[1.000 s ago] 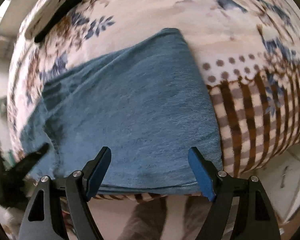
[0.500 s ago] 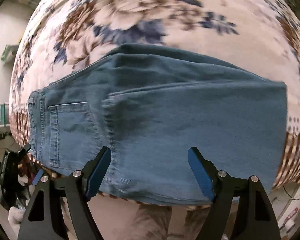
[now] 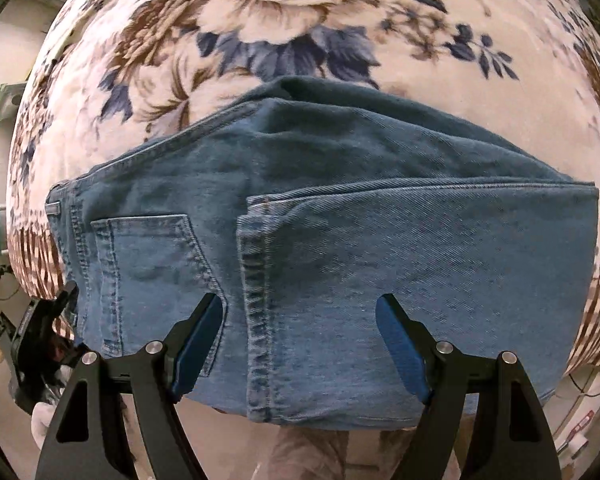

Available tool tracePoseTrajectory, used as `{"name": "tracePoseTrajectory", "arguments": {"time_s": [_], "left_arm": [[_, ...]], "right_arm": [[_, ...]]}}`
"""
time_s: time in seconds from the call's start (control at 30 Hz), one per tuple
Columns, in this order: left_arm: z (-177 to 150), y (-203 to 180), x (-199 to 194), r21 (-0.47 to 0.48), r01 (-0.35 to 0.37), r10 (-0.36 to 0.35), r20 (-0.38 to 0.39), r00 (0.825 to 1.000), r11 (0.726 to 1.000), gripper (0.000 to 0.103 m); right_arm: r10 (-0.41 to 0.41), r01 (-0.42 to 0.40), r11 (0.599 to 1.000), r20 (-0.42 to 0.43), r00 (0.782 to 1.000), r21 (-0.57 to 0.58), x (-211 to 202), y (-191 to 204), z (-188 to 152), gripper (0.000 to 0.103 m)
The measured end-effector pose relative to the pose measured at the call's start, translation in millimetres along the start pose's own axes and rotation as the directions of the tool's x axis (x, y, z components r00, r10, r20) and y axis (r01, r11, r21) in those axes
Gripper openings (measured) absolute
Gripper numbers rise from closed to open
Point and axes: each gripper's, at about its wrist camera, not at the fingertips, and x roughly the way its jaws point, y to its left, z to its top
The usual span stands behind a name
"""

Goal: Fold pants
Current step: 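Grasp the jeans waistband edge with the left gripper and lift it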

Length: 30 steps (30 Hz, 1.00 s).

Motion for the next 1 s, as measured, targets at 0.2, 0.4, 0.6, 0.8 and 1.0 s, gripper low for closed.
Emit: {"name": "tracePoseTrajectory", "arguments": {"time_s": [0.2, 0.4, 0.6, 0.8, 1.0], "left_arm": [[-4.8, -19.3, -16.2, 0.095, -0.023, 0.016, 0.07, 0.997, 0.995, 0.027], [-33.5, -55.5, -56.8, 0.198, -0.066, 0.03, 0.179, 0.983, 0.978, 0.021], [-66.8, -101.9, -82.5, 0.34, -0.113, 0.03, 0.24, 0.97, 0.934, 0.019], [-114.9, -151.9, -108.3, 0.513, -0.066, -0.059, 0.224, 0.973, 0.856, 0.018], [-186.5, -201.0, -109.1, 0.703, -0.06, -0.089, 0.173, 0.981, 0.708, 0.018]], "right_arm": [[0.017, -0.017, 0.999, 0.006, 1.0, 0.049, -0.9, -23.4, -4.5, 0.081], [0.007, -0.008, 0.998, 0.018, 1.0, 0.057, -6.4, -45.8, -8.4, 0.081], [-0.004, 0.0, 0.997, 0.049, 0.999, 0.078, -22.1, -74.2, -8.9, 0.081], [-0.078, 0.07, 0.993, 0.077, 0.994, 0.1, -39.5, -109.9, -7.8, 0.081], [-0.271, 0.269, 0.961, 0.028, 0.962, 0.065, -38.8, -150.1, -12.1, 0.081]]}}
